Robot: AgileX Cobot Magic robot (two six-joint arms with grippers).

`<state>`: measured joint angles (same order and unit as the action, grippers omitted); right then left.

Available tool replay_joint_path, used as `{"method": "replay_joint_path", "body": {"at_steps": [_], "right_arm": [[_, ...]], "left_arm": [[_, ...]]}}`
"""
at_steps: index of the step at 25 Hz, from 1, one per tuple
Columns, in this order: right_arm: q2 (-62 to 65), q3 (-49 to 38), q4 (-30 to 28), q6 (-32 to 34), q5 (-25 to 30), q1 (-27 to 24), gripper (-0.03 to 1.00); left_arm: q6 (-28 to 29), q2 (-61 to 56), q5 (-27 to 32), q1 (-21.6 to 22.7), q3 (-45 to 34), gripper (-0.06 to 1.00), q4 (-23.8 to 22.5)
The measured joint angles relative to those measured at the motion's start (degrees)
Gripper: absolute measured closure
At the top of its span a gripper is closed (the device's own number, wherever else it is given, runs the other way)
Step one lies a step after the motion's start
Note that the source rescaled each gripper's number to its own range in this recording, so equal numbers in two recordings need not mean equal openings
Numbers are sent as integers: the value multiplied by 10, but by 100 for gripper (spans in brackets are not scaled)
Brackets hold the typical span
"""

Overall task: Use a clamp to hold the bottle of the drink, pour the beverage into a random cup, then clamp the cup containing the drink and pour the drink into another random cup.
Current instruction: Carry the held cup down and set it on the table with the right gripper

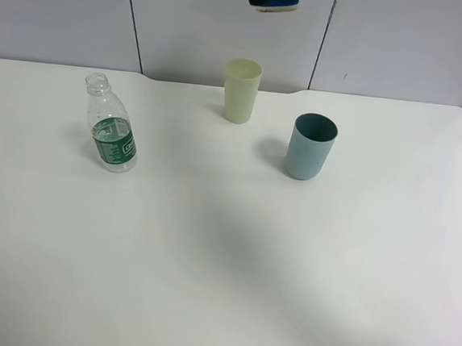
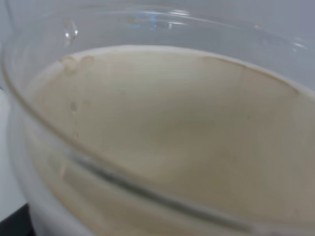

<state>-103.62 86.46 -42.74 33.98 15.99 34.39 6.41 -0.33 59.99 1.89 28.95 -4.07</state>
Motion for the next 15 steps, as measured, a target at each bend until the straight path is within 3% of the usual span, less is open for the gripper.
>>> {"method": "replay_joint_path", "body": {"at_steps": [5, 12, 15], "right_arm": [[59, -63, 62, -81, -78, 32, 95], [103, -195, 218, -320, -284, 65, 95], [103, -249, 258, -389, -353, 68, 95]], "left_arm": [[0, 0, 0, 0, 0, -6, 0], [0, 0, 0, 0, 0, -6, 0], [0, 0, 0, 0, 0, -6, 0]]}}
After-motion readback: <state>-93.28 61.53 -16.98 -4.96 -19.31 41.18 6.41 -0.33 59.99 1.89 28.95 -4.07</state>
